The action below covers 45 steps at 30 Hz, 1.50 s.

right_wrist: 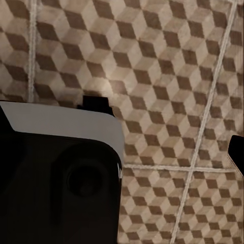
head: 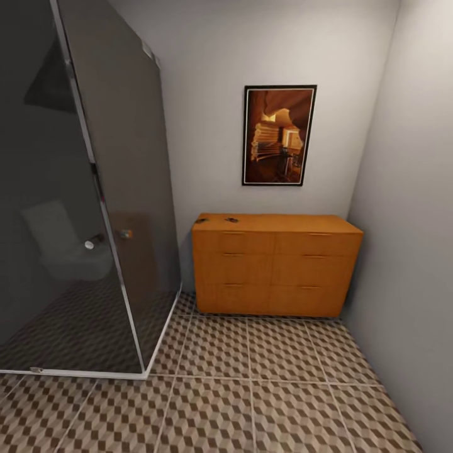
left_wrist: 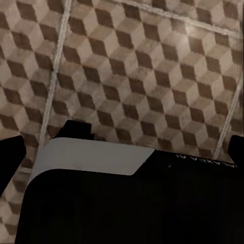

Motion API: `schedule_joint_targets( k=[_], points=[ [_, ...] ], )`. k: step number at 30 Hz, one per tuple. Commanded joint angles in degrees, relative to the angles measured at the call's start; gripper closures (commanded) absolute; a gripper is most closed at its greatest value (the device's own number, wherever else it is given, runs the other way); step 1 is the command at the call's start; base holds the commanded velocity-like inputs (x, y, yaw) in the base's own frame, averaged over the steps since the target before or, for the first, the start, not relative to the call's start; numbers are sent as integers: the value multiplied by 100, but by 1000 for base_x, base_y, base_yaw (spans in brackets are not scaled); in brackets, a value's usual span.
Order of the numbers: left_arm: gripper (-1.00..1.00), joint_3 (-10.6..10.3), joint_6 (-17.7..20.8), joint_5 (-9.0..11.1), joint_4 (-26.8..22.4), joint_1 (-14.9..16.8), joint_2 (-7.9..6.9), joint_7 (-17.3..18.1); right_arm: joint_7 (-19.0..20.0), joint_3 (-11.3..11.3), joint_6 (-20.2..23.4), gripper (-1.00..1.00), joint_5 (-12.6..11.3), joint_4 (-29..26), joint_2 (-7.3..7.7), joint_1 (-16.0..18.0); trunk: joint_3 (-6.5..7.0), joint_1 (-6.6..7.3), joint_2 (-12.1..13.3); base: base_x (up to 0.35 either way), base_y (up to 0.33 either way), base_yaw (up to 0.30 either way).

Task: Take the four mousetraps from the cabinet in the bathroom and place them on the bathroom floor. Make sure all four end up on the same floor surface, and ensure that at least two of them are either under or directly next to the same bathroom sink.

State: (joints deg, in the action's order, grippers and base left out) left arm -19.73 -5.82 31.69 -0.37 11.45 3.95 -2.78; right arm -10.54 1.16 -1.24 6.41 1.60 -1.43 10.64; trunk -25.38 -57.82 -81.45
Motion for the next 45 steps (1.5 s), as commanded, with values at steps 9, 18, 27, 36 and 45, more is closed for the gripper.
schedule_joint_targets(
  k=[9, 18, 27, 36, 45],
  points=[
    [-100, -49, -16, 39, 2, 6, 1, -20, -27, 14, 6, -100, 54, 16, -2, 8, -6, -3, -3, 321, 0, 0],
    [-100, -49, -16, 39, 2, 6, 0, -20, -6, 15, 2, -100, 54, 16, -4, 8, -6, -3, -3, 321, 0, 0],
    [-100, -49, -16, 39, 2, 5, 4, -20, -2, 14, 2, -100, 54, 16, -6, 8, -6, -3, -3, 321, 0, 0],
    [-100, -49, -16, 39, 2, 6, 6, -20, -1, 13, 1, -100, 57, 16, -6, 8, -6, -3, -3, 321, 0, 0],
    [-100, -49, -16, 39, 2, 5, 4, -20, -1, 8, 1, -100, 57, 16, -12, 8, -6, -3, -3, 321, 0, 0]
  ],
)
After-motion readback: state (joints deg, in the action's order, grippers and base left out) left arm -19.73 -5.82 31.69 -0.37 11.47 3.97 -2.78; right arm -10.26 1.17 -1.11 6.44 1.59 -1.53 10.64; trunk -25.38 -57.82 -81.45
